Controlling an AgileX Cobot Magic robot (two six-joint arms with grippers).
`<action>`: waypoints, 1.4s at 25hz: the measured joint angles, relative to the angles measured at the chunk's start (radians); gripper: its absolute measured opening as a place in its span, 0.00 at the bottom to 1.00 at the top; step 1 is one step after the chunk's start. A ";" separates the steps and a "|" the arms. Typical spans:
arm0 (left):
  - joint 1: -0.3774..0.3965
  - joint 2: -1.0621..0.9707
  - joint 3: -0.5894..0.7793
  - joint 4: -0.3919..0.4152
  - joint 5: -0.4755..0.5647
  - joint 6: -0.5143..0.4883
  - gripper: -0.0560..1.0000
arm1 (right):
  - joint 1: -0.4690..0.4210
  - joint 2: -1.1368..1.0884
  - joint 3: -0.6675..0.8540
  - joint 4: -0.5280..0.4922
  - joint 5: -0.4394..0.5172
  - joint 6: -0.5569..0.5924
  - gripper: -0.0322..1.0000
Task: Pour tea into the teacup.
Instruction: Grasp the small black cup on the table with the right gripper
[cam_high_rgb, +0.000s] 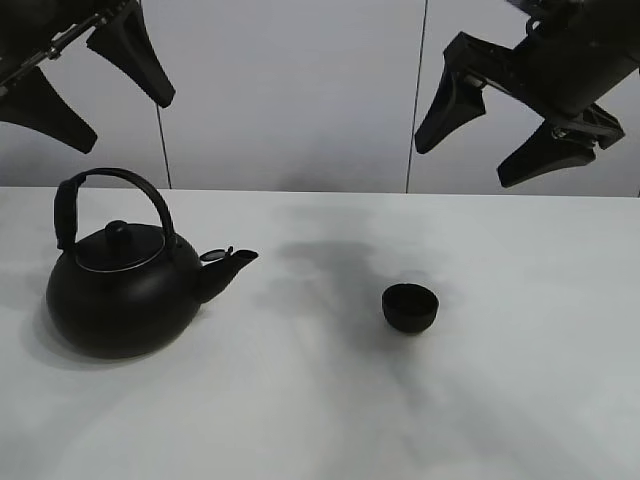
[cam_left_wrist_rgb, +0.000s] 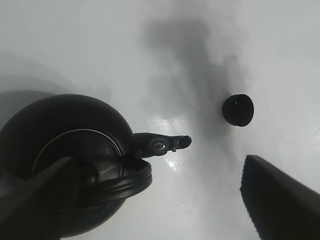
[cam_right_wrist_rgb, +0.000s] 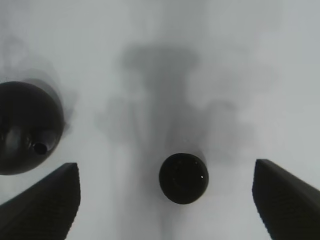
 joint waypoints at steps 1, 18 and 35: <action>0.000 0.000 0.000 0.000 0.000 0.000 0.65 | 0.004 0.000 0.000 -0.029 0.000 -0.005 0.65; 0.000 0.000 0.000 0.000 -0.019 0.000 0.65 | 0.261 0.277 0.000 -0.539 -0.144 0.269 0.65; 0.000 0.000 0.000 0.000 -0.019 0.000 0.65 | 0.261 0.323 -0.008 -0.508 -0.222 0.295 0.42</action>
